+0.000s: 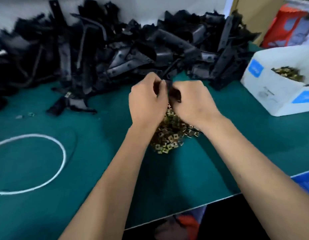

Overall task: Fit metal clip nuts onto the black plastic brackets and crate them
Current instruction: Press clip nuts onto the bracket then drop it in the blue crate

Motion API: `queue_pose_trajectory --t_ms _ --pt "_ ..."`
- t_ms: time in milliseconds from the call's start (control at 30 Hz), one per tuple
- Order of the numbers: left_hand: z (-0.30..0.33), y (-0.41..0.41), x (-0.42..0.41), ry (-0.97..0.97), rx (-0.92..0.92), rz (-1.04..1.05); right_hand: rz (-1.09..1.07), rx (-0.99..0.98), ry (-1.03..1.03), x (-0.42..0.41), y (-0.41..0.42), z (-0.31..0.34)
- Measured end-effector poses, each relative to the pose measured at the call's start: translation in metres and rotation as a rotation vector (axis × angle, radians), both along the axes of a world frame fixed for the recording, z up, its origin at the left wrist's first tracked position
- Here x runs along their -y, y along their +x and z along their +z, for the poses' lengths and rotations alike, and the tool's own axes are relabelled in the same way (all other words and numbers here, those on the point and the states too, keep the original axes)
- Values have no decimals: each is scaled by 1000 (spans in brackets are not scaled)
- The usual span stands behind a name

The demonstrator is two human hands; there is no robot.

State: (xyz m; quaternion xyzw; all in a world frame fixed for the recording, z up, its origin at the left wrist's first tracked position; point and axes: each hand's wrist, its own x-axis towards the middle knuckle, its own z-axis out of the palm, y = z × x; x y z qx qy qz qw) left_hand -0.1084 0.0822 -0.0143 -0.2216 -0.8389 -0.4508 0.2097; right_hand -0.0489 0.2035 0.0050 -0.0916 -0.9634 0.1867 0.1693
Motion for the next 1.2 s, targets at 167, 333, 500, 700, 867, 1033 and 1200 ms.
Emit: queue_pose_trajectory --t_ms 167,333,500,700,867,1033,1200 --pt "-29 -43 64 -101 -19 166 95 -19 126 42 -71 -16" --pt "-34 -58 72 312 267 368 206 -25 253 76 -118 -24" --pt "-31 -64 78 547 304 484 329 73 263 110 -157 -27" --pt "-26 -69 82 741 265 500 308 -133 170 102 -161 -15" --pt "-23 -64 72 854 415 270 313 -326 -81 68 -132 -2" --pt "-31 -63 69 578 479 126 177 -413 -227 41 -102 -4" --pt "-24 -69 82 617 650 54 168 -554 -607 37 -70 -14"
